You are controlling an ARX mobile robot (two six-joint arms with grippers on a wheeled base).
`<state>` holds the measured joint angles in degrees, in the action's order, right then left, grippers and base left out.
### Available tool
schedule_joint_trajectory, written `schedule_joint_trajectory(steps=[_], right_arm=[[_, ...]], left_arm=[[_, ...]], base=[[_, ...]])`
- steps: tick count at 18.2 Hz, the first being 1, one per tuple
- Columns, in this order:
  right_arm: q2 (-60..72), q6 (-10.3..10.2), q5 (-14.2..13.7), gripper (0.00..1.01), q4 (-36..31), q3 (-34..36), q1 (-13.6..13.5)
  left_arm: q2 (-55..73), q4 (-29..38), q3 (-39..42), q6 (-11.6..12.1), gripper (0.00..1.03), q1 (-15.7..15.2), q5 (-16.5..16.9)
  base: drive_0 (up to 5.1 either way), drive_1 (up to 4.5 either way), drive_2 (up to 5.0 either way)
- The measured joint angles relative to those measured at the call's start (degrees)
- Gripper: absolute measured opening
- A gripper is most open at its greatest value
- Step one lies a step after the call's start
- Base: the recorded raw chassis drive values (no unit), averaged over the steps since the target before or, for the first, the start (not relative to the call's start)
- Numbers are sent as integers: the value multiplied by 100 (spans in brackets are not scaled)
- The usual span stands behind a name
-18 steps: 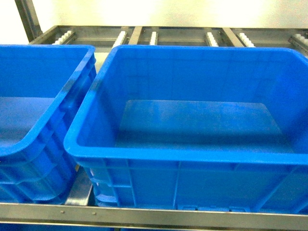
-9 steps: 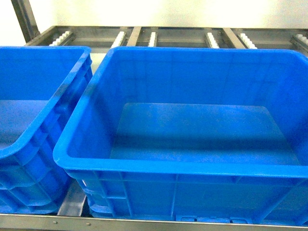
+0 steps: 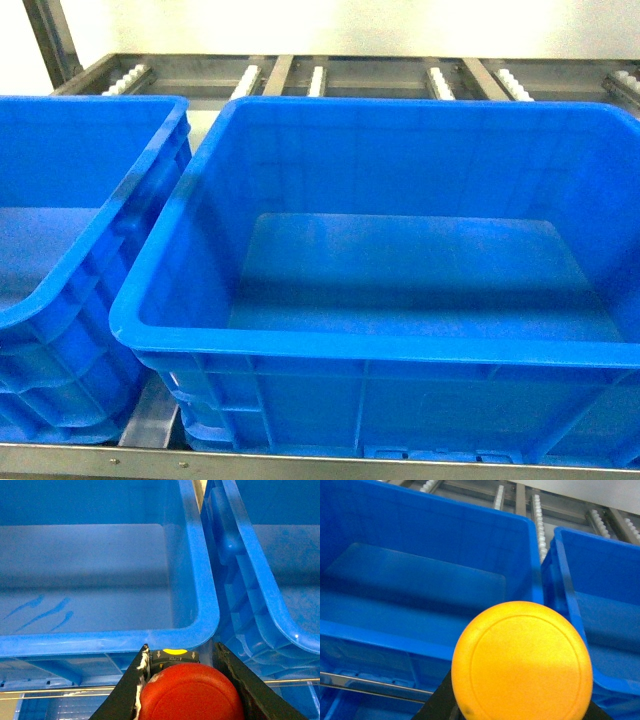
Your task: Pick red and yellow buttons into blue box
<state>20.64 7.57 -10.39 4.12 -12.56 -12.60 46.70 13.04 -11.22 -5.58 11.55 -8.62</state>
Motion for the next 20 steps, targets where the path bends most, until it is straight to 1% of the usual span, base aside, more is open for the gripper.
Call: schedule_joint_trajectory(steps=[2, 3, 4, 6, 7, 8, 10, 11, 12, 13, 15, 16, 17, 18, 20], right_arm=[[977, -299, -308, 26, -435, -286, -623], [1488, -374, -433, 26, -734, -372, -872], [2146, -420, -442, 26, -1121, -555, -1045], [3364, -433, -490, 26, -1812, -1099, -1106], [3838, -433, -516, 26, -1954, -1344, -1106], [4153, -433, -518, 26, -1963, -1508, -1106], [4946, -468, -509, 26, -1784, -1945, -1106], [5403, -516, -492, 26, -1589, -2216, -1104], [5899, -540, -531, 26, -1580, -2474, -1102], [6146, -581, -525, 26, -1438, -2669, -1095], [6776, -632, -597, 26, -1292, -3145, -1016], [7001, -656, -599, 26, -1163, -3311, -1021], [7197, -656, -605, 26, -1185, -3368, -990], [7263, -671, -649, 34, -1180, -3373, -981], [7300, -713, -632, 53, -1156, -3366, -918]], left_arm=[[0, 2, 0, 0, 31, 0, 0], [0, 2, 0, -2, 31, 0, 0], [0, 2, 0, 0, 31, 0, 0], [0, 2, 0, -2, 31, 0, 2], [2, 2, 0, -2, 31, 0, 2], [2, 2, 0, 0, 31, 0, 0], [0, 2, 0, 0, 31, 0, 0], [0, 2, 0, -2, 31, 0, 2], [0, 2, 0, 0, 31, 0, 2], [0, 2, 0, -2, 31, 0, 2], [0, 2, 0, 0, 31, 0, 2], [2, 2, 0, 0, 31, 0, 0], [0, 2, 0, 0, 31, 0, 2], [0, 2, 0, 0, 31, 0, 2], [0, 2, 0, 0, 31, 0, 0]], base=[[0, 0, 0], [0, 0, 0], [0, 0, 0], [0, 0, 0], [0, 0, 0], [0, 0, 0], [0, 0, 0], [0, 0, 0], [0, 0, 0], [0, 0, 0], [0, 0, 0], [0, 0, 0], [0, 0, 0], [0, 0, 0], [0, 0, 0]])
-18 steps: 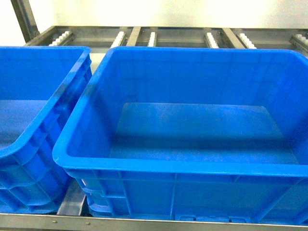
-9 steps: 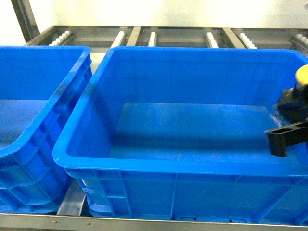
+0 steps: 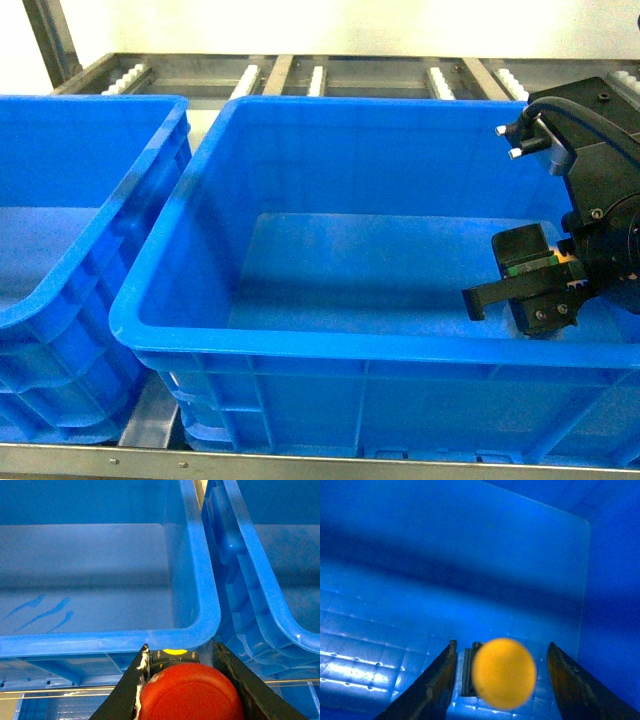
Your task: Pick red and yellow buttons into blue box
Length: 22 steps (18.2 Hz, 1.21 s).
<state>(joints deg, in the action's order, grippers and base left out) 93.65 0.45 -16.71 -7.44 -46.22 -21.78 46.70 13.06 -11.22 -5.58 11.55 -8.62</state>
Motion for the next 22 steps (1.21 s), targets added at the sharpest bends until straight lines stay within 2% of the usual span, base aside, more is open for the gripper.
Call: schedule_joint_trajectory(steps=[3, 5, 6, 7, 10, 11, 14, 16, 18, 20, 22], right_arm=[[-35, -42, 52, 75, -264, 81, 90], [-210, -52, 153, 95, -527, 256, 181], [-315, -44, 149, 100, -684, 337, 219], [-713, 70, 203, 97, -1056, 584, 391], [-1709, 251, 496, 98, -1416, 1119, 922], [-2048, 339, 643, 98, -1486, 1353, 1178], [-3152, 527, 1281, 98, -1770, 2002, 2050], [-3716, 551, 1766, 98, -1899, 2295, 2726], [-4258, 584, 2280, 98, -1762, 2734, 3246], [-4776, 562, 2564, 98, -1609, 3036, 3550], [-4942, 540, 2577, 98, -1644, 3095, 3574]], left_arm=[[0, 0, 0, 0, 31, 0, 2], [0, 0, 0, 0, 31, 0, 2], [0, 0, 0, 0, 31, 0, 0], [0, 0, 0, 0, 31, 0, 0], [2, 2, 0, 0, 31, 0, 0], [0, 0, 0, 0, 31, 0, 0], [0, 2, 0, 0, 31, 0, 0], [0, 2, 0, 0, 31, 0, 0], [0, 2, 0, 0, 31, 0, 0], [0, 2, 0, 0, 31, 0, 2], [0, 11, 0, 0, 31, 0, 0]], base=[[0, 0, 0], [0, 0, 0], [0, 0, 0], [0, 0, 0], [0, 0, 0], [0, 0, 0], [0, 0, 0], [0, 0, 0], [0, 0, 0], [0, 0, 0], [0, 0, 0]])
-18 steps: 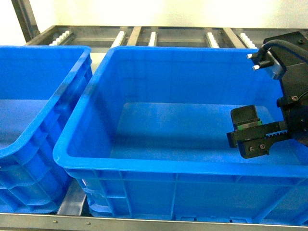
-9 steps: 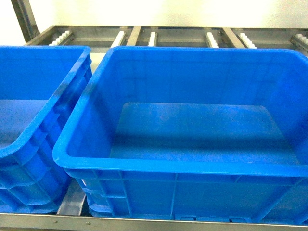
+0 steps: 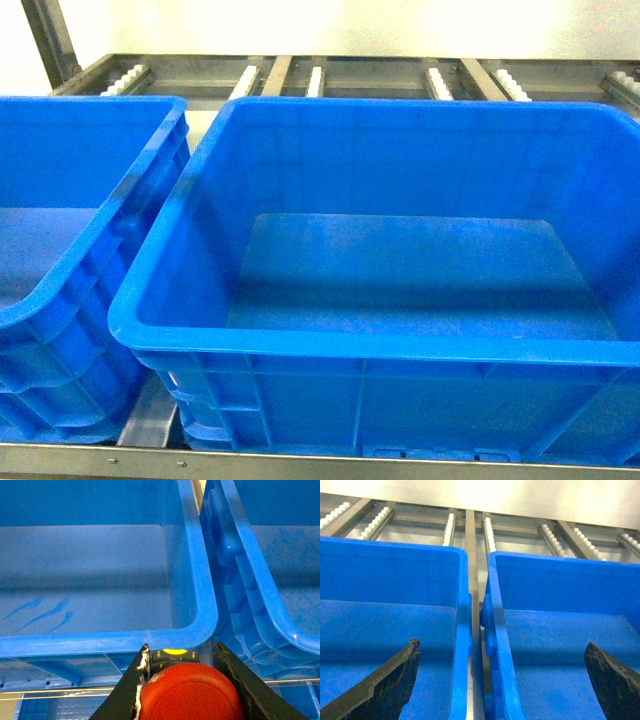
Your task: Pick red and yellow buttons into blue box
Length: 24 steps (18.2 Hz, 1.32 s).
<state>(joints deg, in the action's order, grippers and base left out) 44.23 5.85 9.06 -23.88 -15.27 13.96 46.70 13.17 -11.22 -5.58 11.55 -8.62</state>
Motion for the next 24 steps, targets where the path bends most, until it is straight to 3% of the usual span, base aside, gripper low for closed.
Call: schedule_joint_trajectory(steps=[5, 7, 10, 13, 16, 18, 20, 22, 24], right_arm=[[31, -4, 20, 98, 31, 0, -2], [31, -4, 20, 98, 31, 0, -2], [28, -4, 20, 98, 31, 0, -2], [28, -7, 20, 98, 31, 0, -2], [28, -7, 20, 98, 31, 0, -2], [28, -7, 20, 98, 28, 0, -2], [28, -7, 20, 98, 28, 0, -2], [31, -9, 20, 98, 28, 0, -2], [28, -9, 20, 98, 31, 0, -2]], left_arm=[[-9, -9, 0, 0, 31, 2, -4], [-391, -691, 0, 11, 31, -15, -87], [-1495, -2280, -92, -153, 31, -400, 553], [-1985, -2896, -525, -232, 31, -588, 872], [-1290, -1851, -1086, -295, 31, -531, 1064], [-326, -811, -1193, -293, 31, -479, 1281], [975, 293, -1475, -234, 31, -236, 1399], [2277, 1215, -2009, -15, 31, 111, 1362], [3305, 1602, -2675, 190, 31, 407, 1220]], base=[[0, 0, 0], [0, 0, 0], [0, 0, 0], [0, 0, 0], [0, 0, 0], [0, 0, 0], [0, 0, 0], [0, 0, 0], [0, 0, 0]])
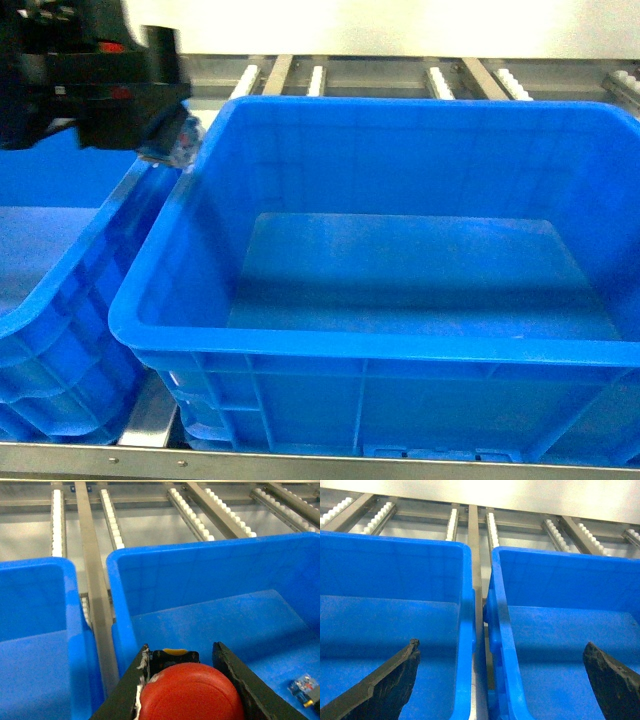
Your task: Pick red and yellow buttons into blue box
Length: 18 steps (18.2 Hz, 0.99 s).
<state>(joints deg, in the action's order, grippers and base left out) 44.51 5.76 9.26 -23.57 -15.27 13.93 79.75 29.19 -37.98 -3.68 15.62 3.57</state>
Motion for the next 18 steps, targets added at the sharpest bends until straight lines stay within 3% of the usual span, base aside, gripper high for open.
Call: schedule_joint_trajectory(steps=[3, 6, 9, 13, 14, 18], right_arm=[[2, 0, 0, 98, -2, 0, 0], [0, 0, 0, 98, 0, 0, 0], [0, 0, 0, 98, -2, 0, 0], [2, 0, 2, 98, 0, 0, 0], [2, 0, 2, 98, 0, 0, 0], [2, 0, 2, 98, 0, 0, 0]], left_arm=[[1353, -94, -1012, 417, 31, 426, -94], [2253, -595, -2017, 527, 31, 662, 208], [2804, -894, -2374, 608, 33, 697, 483], [2975, -640, -2369, 835, 61, 723, 448], [2975, -553, -2369, 866, 72, 721, 437], [2940, -337, -2238, 837, 100, 680, 396]], base=[[0, 0, 0], [0, 0, 0], [0, 0, 0], [0, 0, 0], [0, 0, 0], [0, 0, 0]])
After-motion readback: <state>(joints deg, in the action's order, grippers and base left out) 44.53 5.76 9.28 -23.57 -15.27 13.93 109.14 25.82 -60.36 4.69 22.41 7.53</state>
